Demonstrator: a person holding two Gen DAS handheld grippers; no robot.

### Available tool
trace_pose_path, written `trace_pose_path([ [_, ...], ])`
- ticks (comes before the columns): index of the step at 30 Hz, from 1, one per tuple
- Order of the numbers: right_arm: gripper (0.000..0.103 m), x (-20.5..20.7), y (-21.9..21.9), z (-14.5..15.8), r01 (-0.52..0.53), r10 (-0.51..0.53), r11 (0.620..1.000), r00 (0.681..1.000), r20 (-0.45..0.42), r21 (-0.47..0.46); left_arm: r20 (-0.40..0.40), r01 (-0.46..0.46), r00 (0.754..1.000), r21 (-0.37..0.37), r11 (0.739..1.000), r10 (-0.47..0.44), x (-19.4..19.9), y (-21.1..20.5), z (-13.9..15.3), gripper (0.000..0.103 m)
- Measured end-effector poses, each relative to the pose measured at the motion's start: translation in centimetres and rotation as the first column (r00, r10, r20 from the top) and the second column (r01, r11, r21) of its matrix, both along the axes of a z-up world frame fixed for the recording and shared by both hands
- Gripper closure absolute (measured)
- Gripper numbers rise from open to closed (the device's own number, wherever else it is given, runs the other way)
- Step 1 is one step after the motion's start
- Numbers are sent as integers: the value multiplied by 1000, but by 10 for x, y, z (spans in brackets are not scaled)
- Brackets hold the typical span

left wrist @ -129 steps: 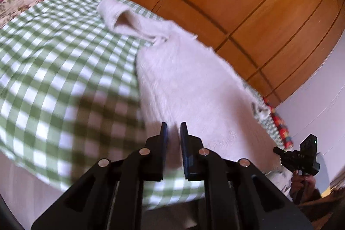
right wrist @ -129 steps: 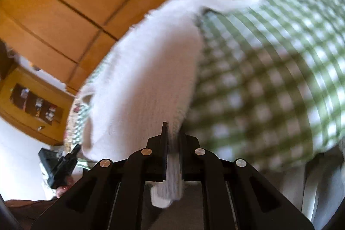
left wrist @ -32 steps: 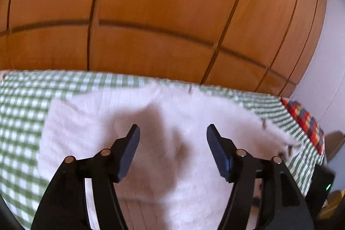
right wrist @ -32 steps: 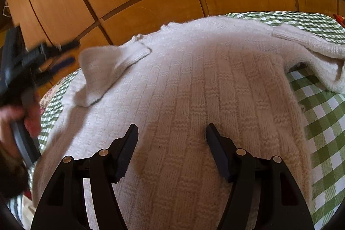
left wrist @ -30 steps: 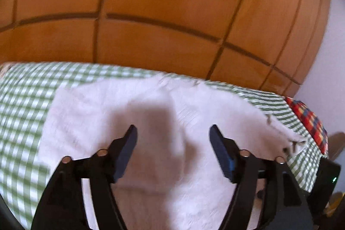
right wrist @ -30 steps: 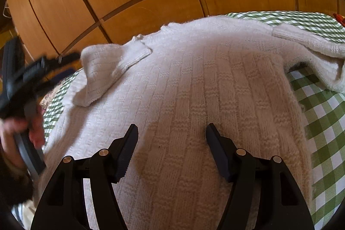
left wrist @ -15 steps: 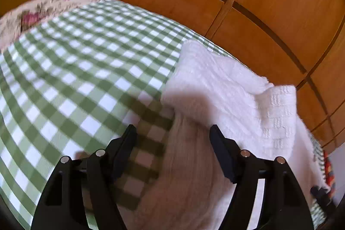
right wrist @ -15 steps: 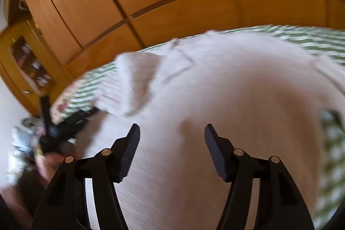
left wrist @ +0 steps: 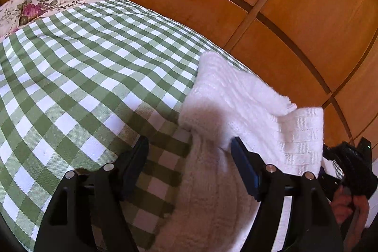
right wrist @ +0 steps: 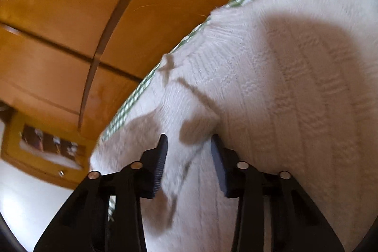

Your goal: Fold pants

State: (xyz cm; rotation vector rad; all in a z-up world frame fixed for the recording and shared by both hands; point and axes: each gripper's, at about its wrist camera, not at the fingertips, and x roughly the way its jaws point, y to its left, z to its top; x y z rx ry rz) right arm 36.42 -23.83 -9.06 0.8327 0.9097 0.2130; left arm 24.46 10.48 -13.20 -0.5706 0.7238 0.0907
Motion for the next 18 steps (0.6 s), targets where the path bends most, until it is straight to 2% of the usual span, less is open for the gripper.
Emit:
trace_pose_path([
  [1,86,4,2,-2,4,-4,1000,1000,-1,7,-3,3,1000,2,1000,-3,1,0,0,28],
  [3,96,8,6,-3,-5,5,1000,1000,-8,15,-4,10,1000,5,1000,-10,3,-1,-1,26],
  [7,97,-2,4,19,-3,5,1000,998,66,-31,1,13,1000,-4,1000,-13,1,0,-1,25],
  [13,97,-41,-29,58,104,-69,979,979,194,-177,1,16,1000,-4,1000,-16,2,0,-2,24],
  [15,97,-49,-43,59,142,-99,968,974,205,-206,-2,18,1000,1,1000,-18,2,-1,-2,24],
  [18,97,-56,-61,46,189,-153,958,974,169,-216,-6,22,1000,6,1000,-22,3,-1,-2,23],
])
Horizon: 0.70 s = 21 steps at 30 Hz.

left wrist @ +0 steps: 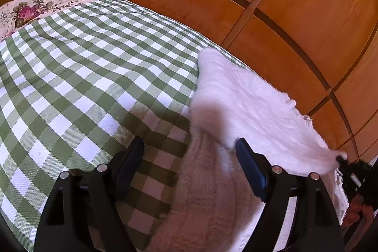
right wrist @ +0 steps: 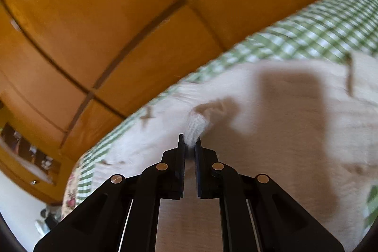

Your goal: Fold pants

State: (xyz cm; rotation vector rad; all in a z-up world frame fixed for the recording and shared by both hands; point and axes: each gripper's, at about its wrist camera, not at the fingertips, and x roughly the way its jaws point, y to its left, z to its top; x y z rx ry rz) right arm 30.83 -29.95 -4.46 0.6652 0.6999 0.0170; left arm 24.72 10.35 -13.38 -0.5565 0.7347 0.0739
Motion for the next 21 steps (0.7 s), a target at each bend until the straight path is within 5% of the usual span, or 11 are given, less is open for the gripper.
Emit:
trace_pose_path([
  [4,97,-10,-11,-37,39,-37,999,997,-72,26,0,0,1000,0,1000,0,-1,0,0,23],
  [11,94,-14,-1,-42,30,-31,999,999,-11,-37,0,4,1000,3,1000,-4,-1,0,0,23],
  [14,81,-23,-3,-36,14,-14,999,1000,-15,-47,1,5,1000,-1,1000,-5,-1,0,0,23],
  [16,61,-35,2,-27,-19,19,997,1000,-7,-70,0,4,1000,0,1000,-4,-1,0,0,23],
  [21,61,-79,-6,-6,-22,27,991,999,35,-131,-1,3,1000,2,1000,-3,-1,0,0,23],
])
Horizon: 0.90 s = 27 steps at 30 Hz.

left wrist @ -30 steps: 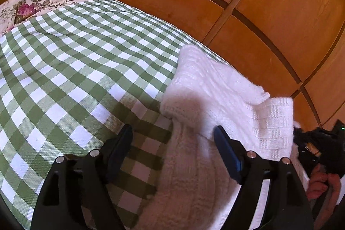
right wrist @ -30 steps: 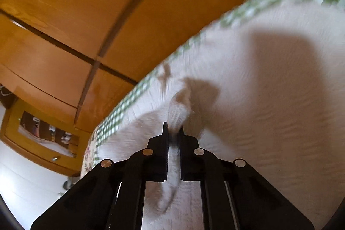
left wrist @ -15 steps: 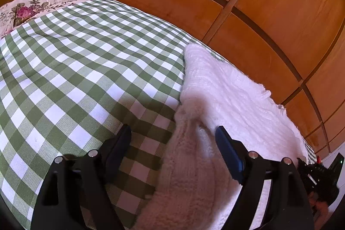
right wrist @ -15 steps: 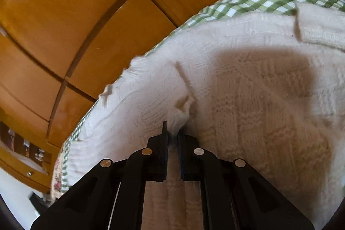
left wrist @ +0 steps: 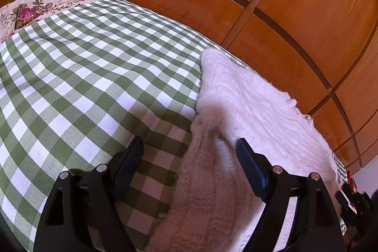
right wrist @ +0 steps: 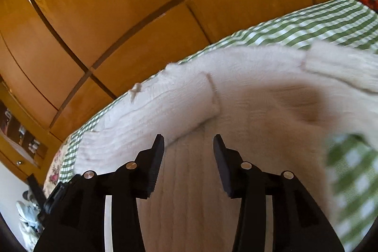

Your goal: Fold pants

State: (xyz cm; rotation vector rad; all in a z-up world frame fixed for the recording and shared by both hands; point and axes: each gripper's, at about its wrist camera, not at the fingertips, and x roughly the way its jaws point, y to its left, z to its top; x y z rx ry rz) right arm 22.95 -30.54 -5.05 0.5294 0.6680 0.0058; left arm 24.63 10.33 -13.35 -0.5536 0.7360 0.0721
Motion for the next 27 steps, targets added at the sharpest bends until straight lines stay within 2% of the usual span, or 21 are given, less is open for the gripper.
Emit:
trace_pose_path([
  [3,61,-26,-19,7,73,-73,996,997,-2,-61,-2,1,1000,8,1000,-1,0,0,1,22],
  [6,61,-40,-30,2,84,-89,989,995,-35,-120,-10,5,1000,19,1000,-5,0,-1,2,21],
  [10,61,-55,-41,-13,73,-87,987,992,-91,-142,-47,17,999,103,995,-13,-1,-16,19,19],
  [14,61,-67,-40,-22,84,-96,986,992,-76,-145,78,56,995,127,990,-66,-13,-49,60,19],
  [15,61,-68,-39,-23,87,-99,985,992,-73,-148,111,91,988,141,986,-107,-13,-67,75,19],
  [17,61,-70,-38,-23,113,-130,978,988,-89,-177,130,202,966,164,966,-224,-6,-101,94,19],
  [19,61,-77,-37,-22,188,-221,950,969,-110,-251,92,371,913,213,904,-396,7,-153,110,18],
  [20,61,-82,-40,-22,214,-246,945,964,-105,-247,86,421,890,224,879,-448,10,-170,113,18],
  [21,61,-87,-46,-23,247,-274,941,957,-95,-230,77,492,851,226,841,-519,15,-194,116,18],
  [24,61,-107,-72,-24,351,-359,930,931,-67,-114,29,619,772,194,761,-635,24,-249,114,19],
  [25,61,-115,-80,-21,383,-389,919,920,-45,-96,26,643,754,174,746,-656,25,-264,113,19],
  [27,61,-126,-92,-15,428,-433,896,901,-24,-118,22,689,719,111,716,-695,26,-290,110,20],
])
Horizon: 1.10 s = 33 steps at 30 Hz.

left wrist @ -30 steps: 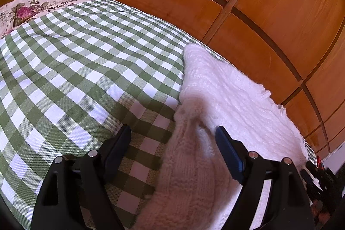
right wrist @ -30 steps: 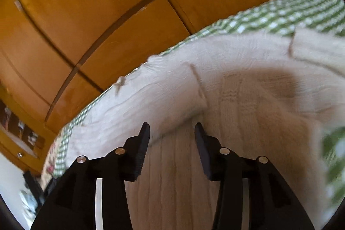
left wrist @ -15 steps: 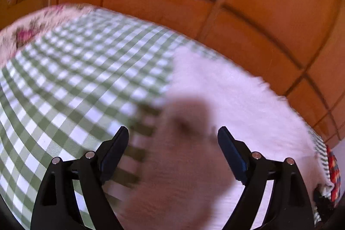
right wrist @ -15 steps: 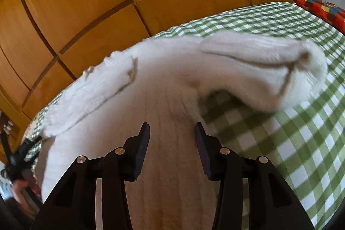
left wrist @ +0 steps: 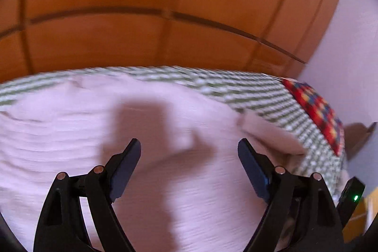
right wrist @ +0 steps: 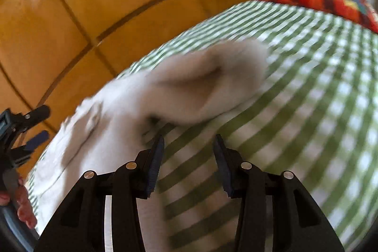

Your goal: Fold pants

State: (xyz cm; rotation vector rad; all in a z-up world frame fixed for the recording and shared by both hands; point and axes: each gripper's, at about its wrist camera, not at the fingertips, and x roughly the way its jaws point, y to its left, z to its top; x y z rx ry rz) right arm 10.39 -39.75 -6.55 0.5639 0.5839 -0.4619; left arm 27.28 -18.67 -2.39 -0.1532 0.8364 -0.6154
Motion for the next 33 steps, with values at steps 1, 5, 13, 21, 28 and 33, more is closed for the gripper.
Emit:
trace_pose_path([
  [1,61,-3,-4,2,19,-19,1000,1000,-11,-13,-24,24,999,-20,1000,-25,2,-12,-1,20],
  [5,61,-14,-34,2,103,-104,994,994,-43,-21,-89,90,992,-43,995,-93,11,-60,-6,23],
  [13,48,-5,-78,2,24,-24,1000,999,36,10,-278,126,950,-80,989,-144,46,-130,-42,35],
  [21,48,-1,-81,-8,14,-16,999,999,37,49,-380,160,909,-71,985,-175,58,-172,-62,95],
  [28,48,-7,-79,-11,14,-17,999,999,52,52,-213,184,955,-115,976,-205,39,-154,-21,97],
  [33,48,-6,-69,-3,-46,45,999,998,50,24,-119,90,987,-170,981,-111,34,-100,13,97],
])
